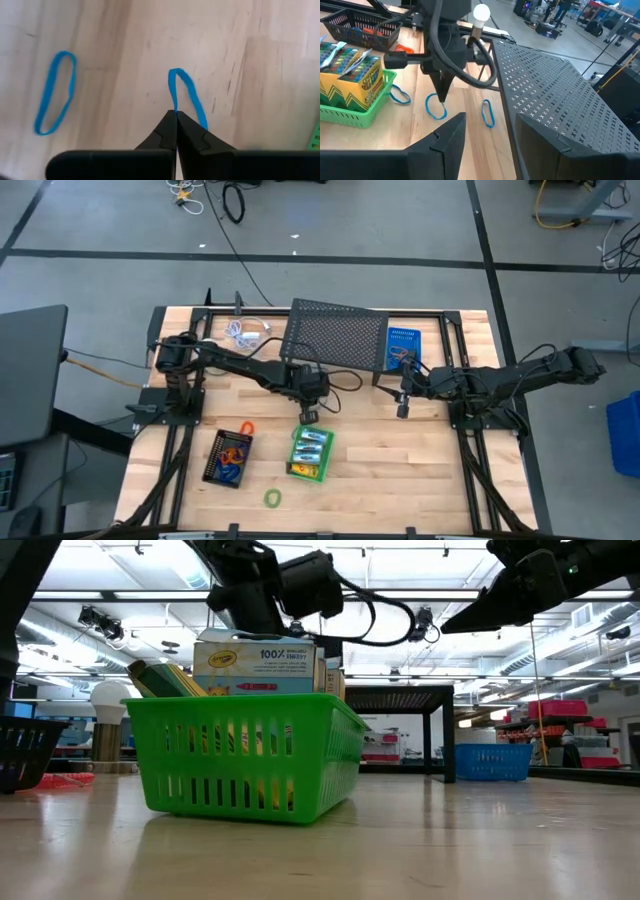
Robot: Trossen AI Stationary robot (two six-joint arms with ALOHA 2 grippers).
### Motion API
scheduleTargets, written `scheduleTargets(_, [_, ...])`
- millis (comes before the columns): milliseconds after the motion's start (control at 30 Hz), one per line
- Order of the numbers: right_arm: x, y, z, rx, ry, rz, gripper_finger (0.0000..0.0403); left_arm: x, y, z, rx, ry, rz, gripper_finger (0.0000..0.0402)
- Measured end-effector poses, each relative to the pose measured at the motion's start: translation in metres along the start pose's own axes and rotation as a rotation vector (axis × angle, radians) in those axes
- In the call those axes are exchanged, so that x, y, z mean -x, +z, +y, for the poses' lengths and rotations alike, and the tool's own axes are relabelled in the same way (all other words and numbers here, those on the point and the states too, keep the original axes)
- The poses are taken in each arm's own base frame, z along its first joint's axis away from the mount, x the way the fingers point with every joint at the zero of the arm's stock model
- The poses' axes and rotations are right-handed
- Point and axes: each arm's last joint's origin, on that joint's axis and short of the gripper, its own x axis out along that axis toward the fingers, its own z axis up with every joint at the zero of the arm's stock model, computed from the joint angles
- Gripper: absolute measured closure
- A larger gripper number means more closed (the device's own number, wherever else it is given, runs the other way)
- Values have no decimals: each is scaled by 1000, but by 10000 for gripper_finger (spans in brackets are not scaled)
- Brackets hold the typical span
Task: Pick & Place Office Desk Supplies
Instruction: Put the blue rubberband into the blue bin
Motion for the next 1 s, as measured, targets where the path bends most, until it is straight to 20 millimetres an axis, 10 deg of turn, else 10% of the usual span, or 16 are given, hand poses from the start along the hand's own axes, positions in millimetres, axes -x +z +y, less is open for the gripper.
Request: scheduleTargets(1000, [-3, 10, -2, -186, 76, -107, 222, 91, 43, -11, -188, 193, -551, 401])
